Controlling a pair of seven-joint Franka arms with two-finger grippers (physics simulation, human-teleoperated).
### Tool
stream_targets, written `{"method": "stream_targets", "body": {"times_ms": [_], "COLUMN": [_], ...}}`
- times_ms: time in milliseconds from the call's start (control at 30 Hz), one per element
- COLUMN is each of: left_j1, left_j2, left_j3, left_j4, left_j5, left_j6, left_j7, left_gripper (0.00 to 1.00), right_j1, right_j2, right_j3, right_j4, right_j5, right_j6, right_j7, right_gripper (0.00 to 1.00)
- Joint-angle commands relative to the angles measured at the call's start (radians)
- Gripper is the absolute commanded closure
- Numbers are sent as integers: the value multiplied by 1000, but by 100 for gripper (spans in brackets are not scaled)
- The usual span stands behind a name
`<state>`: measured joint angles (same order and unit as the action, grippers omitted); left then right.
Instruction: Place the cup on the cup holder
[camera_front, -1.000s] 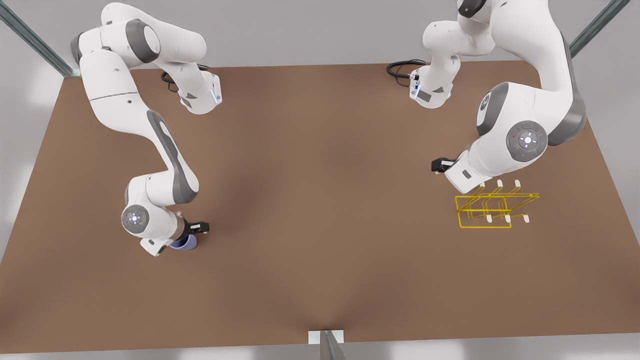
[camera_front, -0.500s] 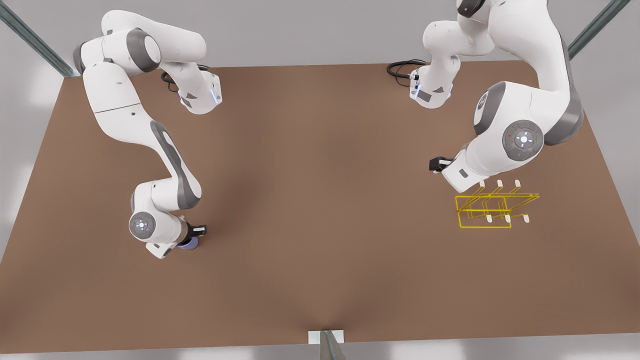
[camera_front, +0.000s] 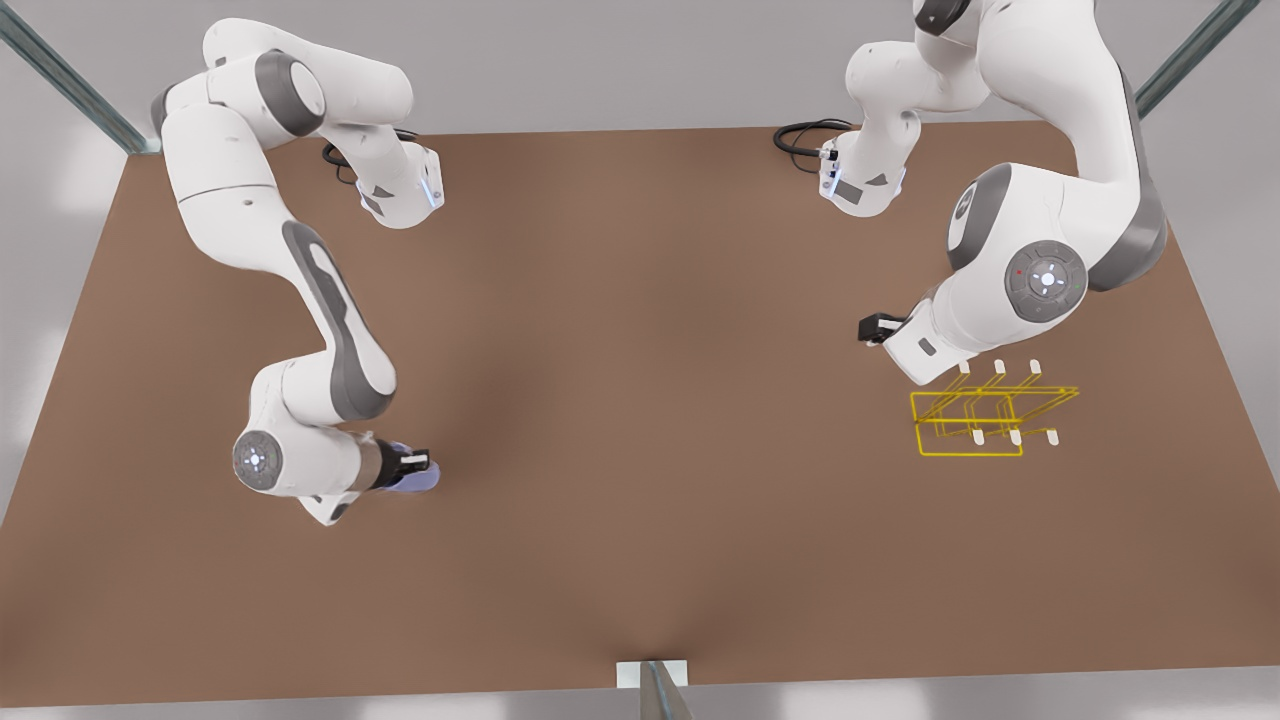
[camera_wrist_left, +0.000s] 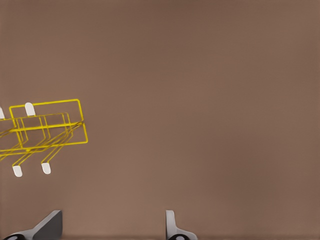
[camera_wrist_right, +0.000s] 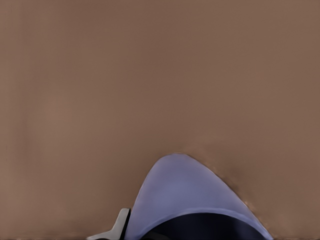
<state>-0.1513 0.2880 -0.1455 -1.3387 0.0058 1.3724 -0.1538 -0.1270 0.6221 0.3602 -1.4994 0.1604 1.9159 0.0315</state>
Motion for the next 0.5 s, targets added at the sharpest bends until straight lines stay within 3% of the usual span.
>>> {"method": "stream_targets", "body": {"times_ms": [0,133,300,467], "left_j1": [1,-1,-1,-1], "left_j2": [-1,-1,-1,-3], "left_j3": [0,0,-2,-2], "left_j4": [0,-4,-8,-8], "left_j5": [0,0,2,2], "left_j6": [-1,-1,-4,-13], "left_j7": [0,0,0,0], "left_gripper": [0,0,0,0], "right_j1": [1,33,159,270], "right_j2": [1,11,91,234], "right_j3": [28,74,72,72], "right_j4": [11,13,16,126], "right_j5": [252,425,702,788], "right_j6": [-210,-210,-184,-95], "right_j7": [-10,-87,-205,-255], "right_gripper": [79,79,79,79]}}
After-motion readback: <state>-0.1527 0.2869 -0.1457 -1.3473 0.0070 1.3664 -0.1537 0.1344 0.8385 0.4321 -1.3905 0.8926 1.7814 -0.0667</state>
